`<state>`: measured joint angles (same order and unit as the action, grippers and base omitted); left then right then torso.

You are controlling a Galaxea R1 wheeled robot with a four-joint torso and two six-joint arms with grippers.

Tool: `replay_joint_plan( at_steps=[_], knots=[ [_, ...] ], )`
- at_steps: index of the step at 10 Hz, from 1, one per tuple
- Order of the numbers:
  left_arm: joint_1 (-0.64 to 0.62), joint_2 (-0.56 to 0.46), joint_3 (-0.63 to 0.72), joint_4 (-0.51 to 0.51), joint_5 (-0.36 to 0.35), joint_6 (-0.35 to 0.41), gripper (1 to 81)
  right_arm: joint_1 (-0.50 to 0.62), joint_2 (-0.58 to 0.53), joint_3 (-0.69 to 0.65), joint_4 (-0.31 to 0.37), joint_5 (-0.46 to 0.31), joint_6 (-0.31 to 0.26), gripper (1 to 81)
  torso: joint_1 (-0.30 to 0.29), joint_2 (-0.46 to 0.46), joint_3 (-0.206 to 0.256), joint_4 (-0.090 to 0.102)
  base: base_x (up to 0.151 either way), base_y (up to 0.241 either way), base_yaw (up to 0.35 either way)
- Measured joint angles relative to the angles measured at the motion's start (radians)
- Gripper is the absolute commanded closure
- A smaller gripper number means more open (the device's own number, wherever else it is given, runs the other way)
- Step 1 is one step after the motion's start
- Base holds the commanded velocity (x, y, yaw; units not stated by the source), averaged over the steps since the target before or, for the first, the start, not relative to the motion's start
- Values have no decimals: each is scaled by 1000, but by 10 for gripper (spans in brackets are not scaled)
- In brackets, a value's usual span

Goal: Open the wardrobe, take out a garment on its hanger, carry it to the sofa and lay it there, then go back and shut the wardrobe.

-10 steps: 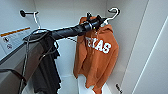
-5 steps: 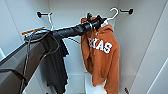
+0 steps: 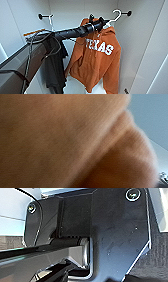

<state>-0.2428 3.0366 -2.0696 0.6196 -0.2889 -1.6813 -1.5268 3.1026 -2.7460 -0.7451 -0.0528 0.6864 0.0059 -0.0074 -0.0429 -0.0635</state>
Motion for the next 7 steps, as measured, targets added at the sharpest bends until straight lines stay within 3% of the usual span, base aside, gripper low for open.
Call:
replay_joint_plan(
  at_steps=[2,5,7],
  knots=[
    [14,11,40,0,-3,-8,811,-5,1,0,0,0,0,10,0,0,62,0,0,0,0],
    [43,18,76,-10,-79,-93,811,-10,0,1,0,0,0,10,-3,-2,82,0,0,0,0],
    [115,17,76,-13,-90,-122,811,-10,0,1,0,0,0,10,-2,-1,80,0,0,0,0]
  ],
)
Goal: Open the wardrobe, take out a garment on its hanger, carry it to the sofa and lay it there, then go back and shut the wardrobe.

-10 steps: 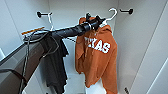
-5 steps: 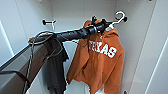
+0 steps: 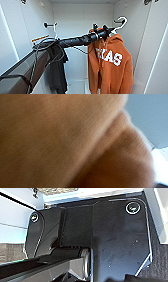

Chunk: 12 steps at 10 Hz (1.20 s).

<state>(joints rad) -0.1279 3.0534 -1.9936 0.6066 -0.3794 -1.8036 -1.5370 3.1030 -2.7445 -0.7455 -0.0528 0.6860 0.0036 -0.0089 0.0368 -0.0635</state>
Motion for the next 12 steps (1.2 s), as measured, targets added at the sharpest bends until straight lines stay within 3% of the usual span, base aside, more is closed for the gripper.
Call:
replay_joint_plan(
  at_steps=[7,12],
  knots=[
    [97,2,77,15,-40,12,811,0,1,0,0,0,0,10,0,0,0,0,0,0,0],
    [109,-5,95,22,-44,19,811,1,2,0,0,-1,2,10,0,0,0,0,-99,0,0]
  ],
)
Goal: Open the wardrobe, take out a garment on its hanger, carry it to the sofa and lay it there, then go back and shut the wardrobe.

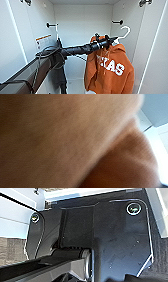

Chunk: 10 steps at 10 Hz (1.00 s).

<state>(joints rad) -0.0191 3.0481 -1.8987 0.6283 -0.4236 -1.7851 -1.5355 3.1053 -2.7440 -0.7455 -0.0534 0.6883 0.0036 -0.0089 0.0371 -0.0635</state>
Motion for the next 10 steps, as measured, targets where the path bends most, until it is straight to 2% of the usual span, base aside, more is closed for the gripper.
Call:
replay_joint_plan(
  at_steps=[10],
  knots=[
    [39,-7,58,6,-3,0,811,1,0,0,0,1,-2,10,-1,0,0,0,-120,0,0]
  ],
)
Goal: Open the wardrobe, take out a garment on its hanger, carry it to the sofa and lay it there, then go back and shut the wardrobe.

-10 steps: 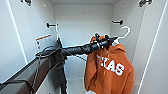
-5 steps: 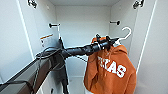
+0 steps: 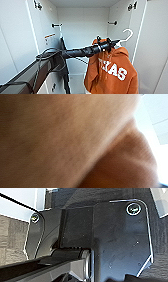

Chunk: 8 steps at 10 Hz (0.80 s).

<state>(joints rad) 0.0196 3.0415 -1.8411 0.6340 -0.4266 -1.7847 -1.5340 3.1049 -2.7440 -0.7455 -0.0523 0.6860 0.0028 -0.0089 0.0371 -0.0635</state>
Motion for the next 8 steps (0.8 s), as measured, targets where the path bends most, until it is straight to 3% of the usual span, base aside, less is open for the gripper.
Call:
replay_joint_plan(
  at_steps=[3,5,8],
  knots=[
    [20,-17,40,23,0,1,811,1,-2,0,0,13,0,10,0,0,-8,0,-126,0,0],
    [20,-24,56,27,-7,5,811,3,-3,0,0,19,3,10,-1,0,-48,0,-126,0,0],
    [29,-41,56,31,9,8,811,8,-4,0,0,23,1,10,1,1,-61,0,-129,0,0]
  ],
)
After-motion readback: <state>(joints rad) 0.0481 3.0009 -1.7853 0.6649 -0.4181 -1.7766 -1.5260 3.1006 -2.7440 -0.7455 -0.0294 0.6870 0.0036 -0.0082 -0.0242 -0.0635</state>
